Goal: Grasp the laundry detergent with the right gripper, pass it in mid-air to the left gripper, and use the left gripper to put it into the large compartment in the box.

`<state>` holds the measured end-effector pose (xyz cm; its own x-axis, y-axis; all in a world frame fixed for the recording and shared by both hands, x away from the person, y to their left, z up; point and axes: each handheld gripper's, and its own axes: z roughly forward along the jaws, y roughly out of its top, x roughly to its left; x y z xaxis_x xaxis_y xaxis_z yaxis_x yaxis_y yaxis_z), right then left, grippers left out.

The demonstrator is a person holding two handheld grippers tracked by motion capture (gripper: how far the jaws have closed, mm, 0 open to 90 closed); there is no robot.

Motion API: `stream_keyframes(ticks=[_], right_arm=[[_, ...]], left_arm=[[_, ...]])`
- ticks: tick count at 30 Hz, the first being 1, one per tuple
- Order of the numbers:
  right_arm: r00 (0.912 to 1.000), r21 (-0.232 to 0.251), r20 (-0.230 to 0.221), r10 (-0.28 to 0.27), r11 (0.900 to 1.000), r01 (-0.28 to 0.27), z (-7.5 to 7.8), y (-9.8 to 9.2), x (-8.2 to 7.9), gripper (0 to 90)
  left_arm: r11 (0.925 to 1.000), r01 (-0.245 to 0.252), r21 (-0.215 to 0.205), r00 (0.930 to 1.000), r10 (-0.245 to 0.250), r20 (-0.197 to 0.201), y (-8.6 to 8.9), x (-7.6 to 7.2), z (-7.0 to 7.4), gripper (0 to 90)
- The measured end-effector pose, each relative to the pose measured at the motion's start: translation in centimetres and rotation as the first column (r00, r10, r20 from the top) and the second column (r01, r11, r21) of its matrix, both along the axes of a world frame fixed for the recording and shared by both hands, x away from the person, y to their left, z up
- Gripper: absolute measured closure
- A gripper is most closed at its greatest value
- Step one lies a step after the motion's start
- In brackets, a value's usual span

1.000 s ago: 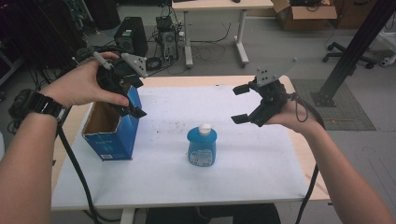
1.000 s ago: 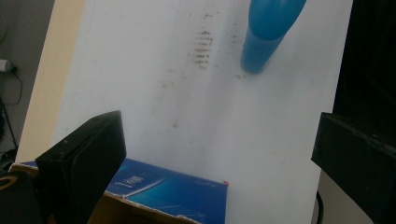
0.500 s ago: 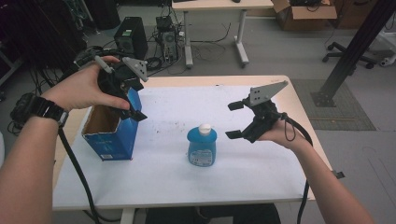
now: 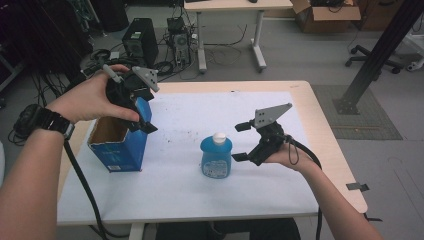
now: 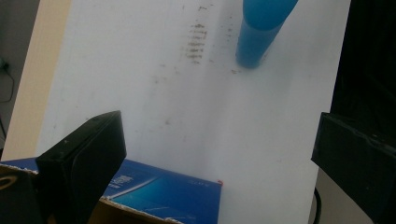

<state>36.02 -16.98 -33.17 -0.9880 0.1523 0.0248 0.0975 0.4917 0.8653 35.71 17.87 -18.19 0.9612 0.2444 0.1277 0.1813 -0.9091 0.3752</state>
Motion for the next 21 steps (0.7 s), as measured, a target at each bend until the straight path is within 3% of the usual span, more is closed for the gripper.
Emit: stream_keyframes(ticks=[4,21], right_arm=[[0.9999,0.032,-0.016,-0.005,0.999,0.006,-0.9,0.5,0.0,1.7],[0.9992,0.036,-0.033,-0.022,0.999,0.023,-3.9,3.4,-0.4,2.2]], left_arm=[[1.0000,-0.002,0.000,1.0000,0.002,-0.004,0.0,0.1,-0.2,3.4],[1.0000,0.001,-0.001,1.0000,-0.001,-0.005,0.3,0.0,-0.6,3.4]])
